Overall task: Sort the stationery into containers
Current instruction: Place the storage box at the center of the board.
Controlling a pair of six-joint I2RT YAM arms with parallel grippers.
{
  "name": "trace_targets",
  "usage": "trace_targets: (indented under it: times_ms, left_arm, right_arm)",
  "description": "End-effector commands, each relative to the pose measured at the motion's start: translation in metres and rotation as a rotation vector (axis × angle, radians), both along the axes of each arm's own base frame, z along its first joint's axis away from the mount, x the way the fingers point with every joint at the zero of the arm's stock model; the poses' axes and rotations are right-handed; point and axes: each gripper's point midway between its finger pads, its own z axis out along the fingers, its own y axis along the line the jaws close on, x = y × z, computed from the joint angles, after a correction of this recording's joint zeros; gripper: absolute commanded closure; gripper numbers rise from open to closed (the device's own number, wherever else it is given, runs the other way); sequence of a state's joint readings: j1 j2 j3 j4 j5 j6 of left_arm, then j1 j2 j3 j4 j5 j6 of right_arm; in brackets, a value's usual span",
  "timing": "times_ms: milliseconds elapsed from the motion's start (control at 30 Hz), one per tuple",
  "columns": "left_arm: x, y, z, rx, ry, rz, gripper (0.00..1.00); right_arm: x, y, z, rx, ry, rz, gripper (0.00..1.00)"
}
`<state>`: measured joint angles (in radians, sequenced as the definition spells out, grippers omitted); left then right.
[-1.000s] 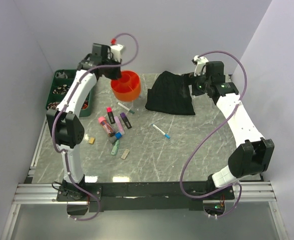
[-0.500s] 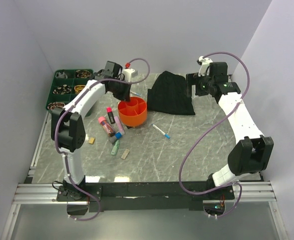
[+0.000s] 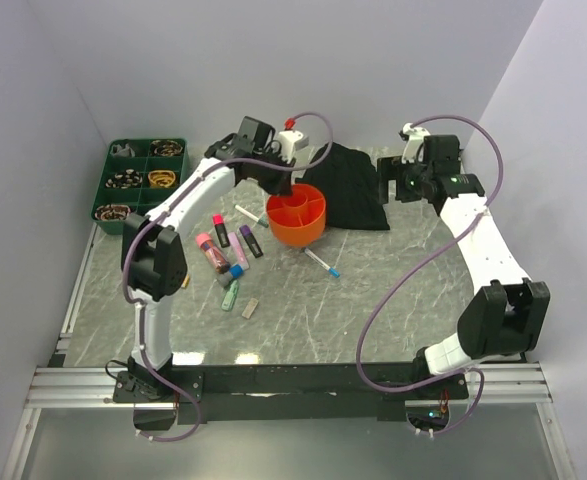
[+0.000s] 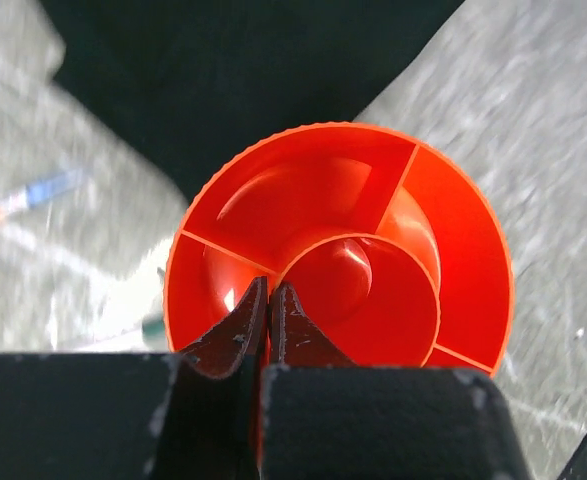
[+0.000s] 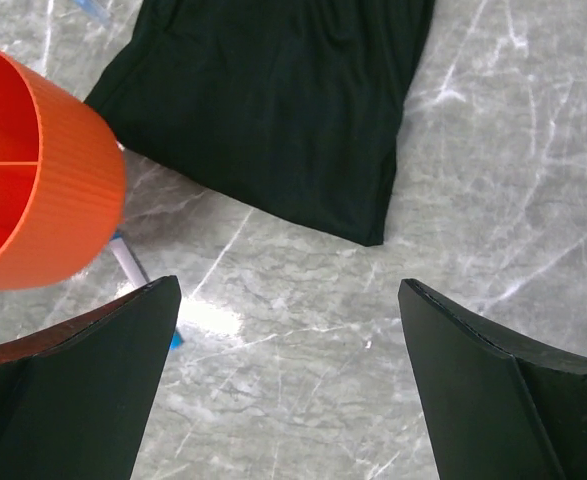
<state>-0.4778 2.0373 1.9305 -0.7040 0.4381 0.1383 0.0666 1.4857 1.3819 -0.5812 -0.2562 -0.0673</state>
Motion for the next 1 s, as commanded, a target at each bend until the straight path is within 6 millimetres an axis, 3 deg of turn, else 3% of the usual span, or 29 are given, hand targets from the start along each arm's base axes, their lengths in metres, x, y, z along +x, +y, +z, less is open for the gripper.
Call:
trace_targets:
  times_ms: [0, 267, 467, 700, 967]
  left_arm:
    - [-0.006, -0.048, 0.044, -0.134, -0.088, -0.150, 0.99]
    - [-0.038, -0.102, 0.034, -0.167, -0.142, -0.334, 0.99]
    - [-0.042, -0.132, 0.028, -0.193, -0.180, -0.381, 0.99]
    - [-0.046, -0.151, 0.011, -0.205, -0.184, -0.421, 0.99]
    - [-0.022, -0.154, -0.008, -0.196, -0.218, -0.365, 0.99]
  right_arm:
    - [-0.001, -0.017, 0.021, 0.006, -0.071, -0.062, 0.02]
    - [0.006, -0.075, 0.039, -0.012, -0.084, -0.267, 0.02]
    - [0.005, -0.109, 0.038, -0.017, -0.050, -0.336, 0.02]
    - [-0.001, -0.121, 0.032, 0.011, -0.041, -0.364, 0.02]
    - [-0.013, -0.122, 0.025, 0.018, -0.027, -0.371, 0.02]
